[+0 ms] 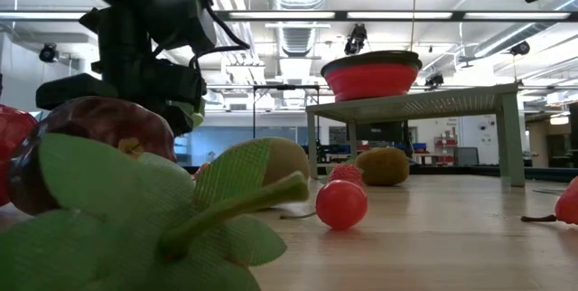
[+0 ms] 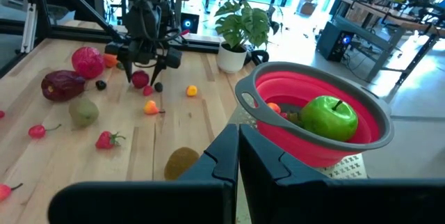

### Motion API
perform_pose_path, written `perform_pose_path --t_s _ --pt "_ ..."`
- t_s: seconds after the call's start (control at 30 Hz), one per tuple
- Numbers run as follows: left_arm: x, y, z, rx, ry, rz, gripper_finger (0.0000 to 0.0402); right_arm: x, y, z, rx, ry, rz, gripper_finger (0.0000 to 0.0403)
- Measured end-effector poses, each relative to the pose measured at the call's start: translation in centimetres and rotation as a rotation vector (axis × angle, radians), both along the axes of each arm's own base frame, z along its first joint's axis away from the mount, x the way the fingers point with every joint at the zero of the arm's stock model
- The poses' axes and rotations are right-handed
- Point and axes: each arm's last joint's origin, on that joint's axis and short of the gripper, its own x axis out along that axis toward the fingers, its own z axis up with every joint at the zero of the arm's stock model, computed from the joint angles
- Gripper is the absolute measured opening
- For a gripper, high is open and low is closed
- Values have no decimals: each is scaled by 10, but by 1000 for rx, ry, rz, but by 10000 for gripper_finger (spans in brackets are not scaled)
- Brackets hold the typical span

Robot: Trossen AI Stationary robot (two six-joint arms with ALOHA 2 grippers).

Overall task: Pick & Place Fruit
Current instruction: Put the red pomegranate into the red strainer bowl

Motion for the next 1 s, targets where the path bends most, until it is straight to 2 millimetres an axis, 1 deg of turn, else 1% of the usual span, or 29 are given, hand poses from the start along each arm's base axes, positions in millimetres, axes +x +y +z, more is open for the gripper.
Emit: perform_pose_path --t_s 0.3,0.4,0.5,0.63,0.8,1.0 --pt "0 0 4 -8 -20 -3 205 0 0 0 0 0 0 8" --pt "-1 0 5 -9 -25 0 197 0 0 0 0 0 0 8" --pt "-1 0 11 -10 -29 0 202 0 0 0 0 0 0 8" --pt "6 -1 33 -13 -73 -3 207 0 0 0 0 0 0 8" --pt "18 -2 64 -19 -183 -2 205 0 0 0 0 0 0 8" --pt "33 -2 94 4 -302 -32 205 0 0 0 0 0 0 8"
